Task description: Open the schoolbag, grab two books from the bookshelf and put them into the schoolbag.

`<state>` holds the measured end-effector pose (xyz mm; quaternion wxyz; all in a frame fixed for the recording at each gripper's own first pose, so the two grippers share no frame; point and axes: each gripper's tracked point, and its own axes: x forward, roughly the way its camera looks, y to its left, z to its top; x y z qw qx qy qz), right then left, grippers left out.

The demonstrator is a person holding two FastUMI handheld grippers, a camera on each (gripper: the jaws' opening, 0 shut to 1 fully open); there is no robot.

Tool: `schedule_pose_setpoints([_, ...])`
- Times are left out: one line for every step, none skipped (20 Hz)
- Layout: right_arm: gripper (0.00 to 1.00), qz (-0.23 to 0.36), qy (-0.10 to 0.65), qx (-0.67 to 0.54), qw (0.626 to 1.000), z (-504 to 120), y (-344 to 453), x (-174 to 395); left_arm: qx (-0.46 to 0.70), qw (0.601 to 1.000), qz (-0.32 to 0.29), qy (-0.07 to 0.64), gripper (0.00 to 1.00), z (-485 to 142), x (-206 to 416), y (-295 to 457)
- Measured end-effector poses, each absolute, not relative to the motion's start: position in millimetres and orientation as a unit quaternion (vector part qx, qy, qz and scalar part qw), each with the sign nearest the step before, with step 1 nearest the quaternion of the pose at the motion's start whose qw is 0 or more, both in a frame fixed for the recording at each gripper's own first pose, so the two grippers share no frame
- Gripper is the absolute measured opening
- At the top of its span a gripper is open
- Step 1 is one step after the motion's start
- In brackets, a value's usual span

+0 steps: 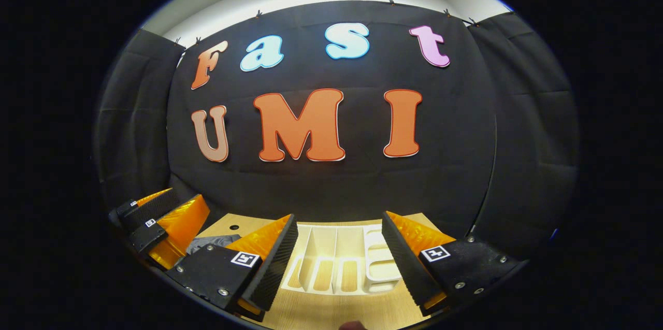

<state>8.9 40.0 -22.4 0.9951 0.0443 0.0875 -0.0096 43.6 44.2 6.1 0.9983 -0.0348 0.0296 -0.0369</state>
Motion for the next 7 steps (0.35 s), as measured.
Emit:
schedule_pose_setpoints([0.97,-0.012,0.089,0.044,0.995,-27,39,12,-0.033,0.998,-0.036,0.026,0.96,4,45,44])
schedule_pose_setpoints([0.97,-0.013,0.090,0.043,0.995,-29,39,13,-0.031,0.999,-0.038,0.023,0.96,2,47,42])
schedule_pose_setpoints([0.97,-0.014,0.088,0.042,0.995,-29,39,15,-0.026,0.999,-0.040,0.018,0.96,1,48,41])
schedule_pose_setpoints([0.97,-0.014,0.085,0.041,0.995,-29,39,17,-0.019,0.999,-0.040,0.012,0.96,0,49,40])
schedule_pose_setpoints([0.97,-0.016,0.085,0.041,0.995,-32,37,19,-0.015,0.999,-0.041,0.008,0.96,-2,50,41])
schedule_pose_setpoints([0.97,-0.017,0.086,0.041,0.995,-35,37,21,-0.016,0.999,-0.044,0.007,0.94,-4,51,39])
schedule_pose_setpoints([0.97,-0.019,0.088,0.040,0.995,-38,35,23,-0.020,0.999,-0.046,0.007,0.96,-7,53,38])
